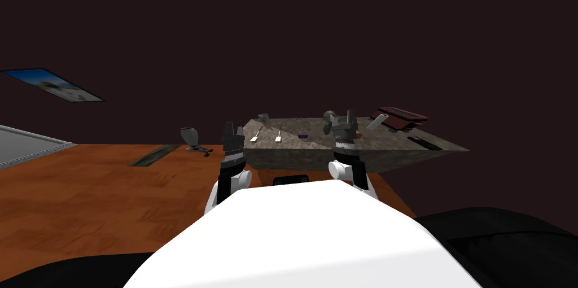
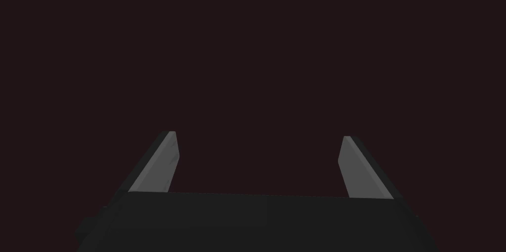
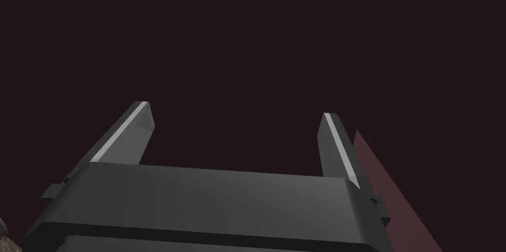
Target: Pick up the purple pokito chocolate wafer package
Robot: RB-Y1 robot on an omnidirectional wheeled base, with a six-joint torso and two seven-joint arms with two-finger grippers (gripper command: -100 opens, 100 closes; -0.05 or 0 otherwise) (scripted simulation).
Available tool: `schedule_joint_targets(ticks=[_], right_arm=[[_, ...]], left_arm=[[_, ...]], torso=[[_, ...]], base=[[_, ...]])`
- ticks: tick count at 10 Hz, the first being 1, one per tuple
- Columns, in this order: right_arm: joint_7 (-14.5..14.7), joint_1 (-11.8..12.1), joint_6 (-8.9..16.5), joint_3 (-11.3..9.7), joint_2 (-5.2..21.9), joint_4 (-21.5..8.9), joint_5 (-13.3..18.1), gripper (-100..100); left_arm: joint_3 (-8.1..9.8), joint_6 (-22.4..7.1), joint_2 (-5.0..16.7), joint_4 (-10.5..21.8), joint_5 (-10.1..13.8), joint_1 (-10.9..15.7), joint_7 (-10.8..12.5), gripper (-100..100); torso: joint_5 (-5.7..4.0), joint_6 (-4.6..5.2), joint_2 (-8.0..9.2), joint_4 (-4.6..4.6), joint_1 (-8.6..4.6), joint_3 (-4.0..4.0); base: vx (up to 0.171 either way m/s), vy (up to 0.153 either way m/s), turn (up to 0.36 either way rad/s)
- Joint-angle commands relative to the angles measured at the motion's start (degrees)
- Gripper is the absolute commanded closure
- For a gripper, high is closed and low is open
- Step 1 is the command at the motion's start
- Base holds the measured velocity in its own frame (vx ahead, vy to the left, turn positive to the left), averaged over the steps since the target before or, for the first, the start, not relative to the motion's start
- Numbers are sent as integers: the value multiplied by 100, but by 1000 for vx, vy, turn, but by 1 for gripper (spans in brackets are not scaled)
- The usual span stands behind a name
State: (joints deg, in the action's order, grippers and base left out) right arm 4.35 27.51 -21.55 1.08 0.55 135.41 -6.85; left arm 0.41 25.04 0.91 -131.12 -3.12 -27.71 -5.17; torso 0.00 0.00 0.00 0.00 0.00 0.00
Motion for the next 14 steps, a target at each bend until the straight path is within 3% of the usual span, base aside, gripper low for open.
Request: schedule_joint_targets(ticks=[1, 9, 14], right_arm=[[33, 16, -10, -12, 240, -54, 59, -100], [365, 176, -102, -123, 1555, -603, 654, -100], [531, 258, -149, -177, 2195, -881, 954, -100]], left_arm=[[0, 0, 0, 0, 0, 0, 0, 0], [0, 0, 0, 0, 0, 1, 0, 0], [0, 0, 0, 0, 0, 1, 0, 0]], torso=[[0, 0, 0, 0, 0, 0], [2, 0, 21, 5, 9, 12], [3, 0, 20, 5, 13, 12]], base=[[-11, 10, 32], [-47, 29, 45], [-46, 33, 44]])
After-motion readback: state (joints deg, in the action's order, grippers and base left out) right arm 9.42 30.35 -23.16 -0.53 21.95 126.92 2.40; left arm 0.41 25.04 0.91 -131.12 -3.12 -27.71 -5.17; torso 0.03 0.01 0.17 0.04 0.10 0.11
